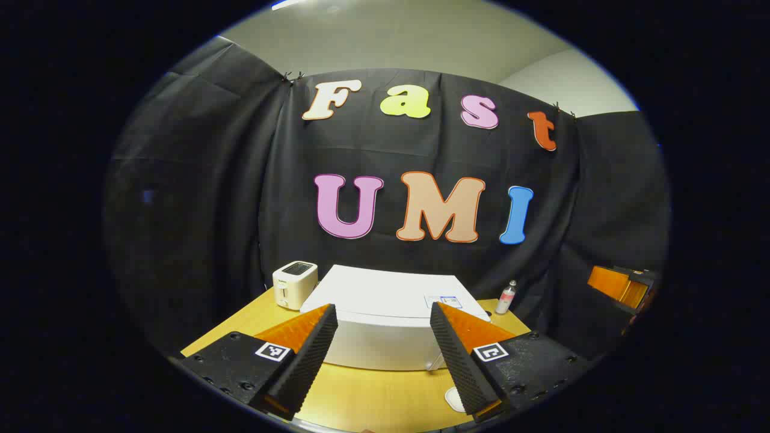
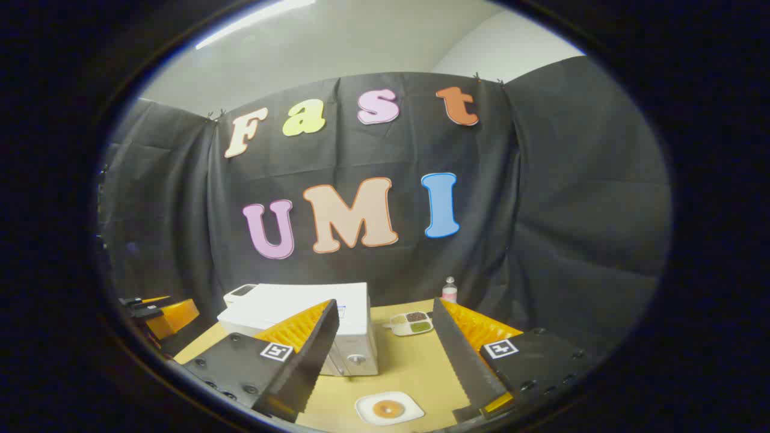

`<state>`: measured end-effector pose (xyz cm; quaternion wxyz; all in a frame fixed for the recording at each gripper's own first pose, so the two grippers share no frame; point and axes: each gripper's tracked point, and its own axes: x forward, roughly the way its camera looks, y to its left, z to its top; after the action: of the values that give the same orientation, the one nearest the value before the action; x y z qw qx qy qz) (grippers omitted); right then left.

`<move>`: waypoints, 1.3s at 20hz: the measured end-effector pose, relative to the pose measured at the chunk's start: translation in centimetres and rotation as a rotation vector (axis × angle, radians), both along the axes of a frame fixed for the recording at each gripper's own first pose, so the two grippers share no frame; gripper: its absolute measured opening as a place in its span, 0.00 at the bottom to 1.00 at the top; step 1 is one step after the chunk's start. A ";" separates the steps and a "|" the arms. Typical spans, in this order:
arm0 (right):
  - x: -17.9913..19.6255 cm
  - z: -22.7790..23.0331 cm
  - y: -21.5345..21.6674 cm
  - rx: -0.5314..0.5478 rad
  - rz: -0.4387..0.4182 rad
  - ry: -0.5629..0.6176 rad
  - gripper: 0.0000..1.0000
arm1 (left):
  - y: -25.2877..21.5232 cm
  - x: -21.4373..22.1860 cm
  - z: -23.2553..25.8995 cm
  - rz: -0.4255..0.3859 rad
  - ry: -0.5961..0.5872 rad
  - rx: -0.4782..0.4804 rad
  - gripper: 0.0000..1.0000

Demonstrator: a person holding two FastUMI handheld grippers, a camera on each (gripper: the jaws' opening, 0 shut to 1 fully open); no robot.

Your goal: Open the microwave oven with the left hand, put the food in, and close the microwave oven.

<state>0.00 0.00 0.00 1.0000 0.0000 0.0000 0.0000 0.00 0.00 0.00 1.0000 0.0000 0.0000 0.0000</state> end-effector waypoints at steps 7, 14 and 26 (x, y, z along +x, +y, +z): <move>3.7 -0.1 -2.8 -0.008 0.059 0.001 0.94 | -2.1 0.8 -1.1 0.057 -0.003 -0.027 0.95; 5.7 -0.6 -5.3 0.011 0.075 0.014 0.98 | -3.1 2.0 -1.7 0.097 0.005 -0.006 0.95; 7.4 -1.6 -8.1 0.017 0.072 0.042 0.97 | -7.6 4.1 -6.4 0.029 0.098 0.004 0.95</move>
<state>7.40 -8.07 -1.56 0.9991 0.0083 0.0212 0.0362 4.14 -7.56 -6.38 0.9987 0.0022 0.0491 0.0143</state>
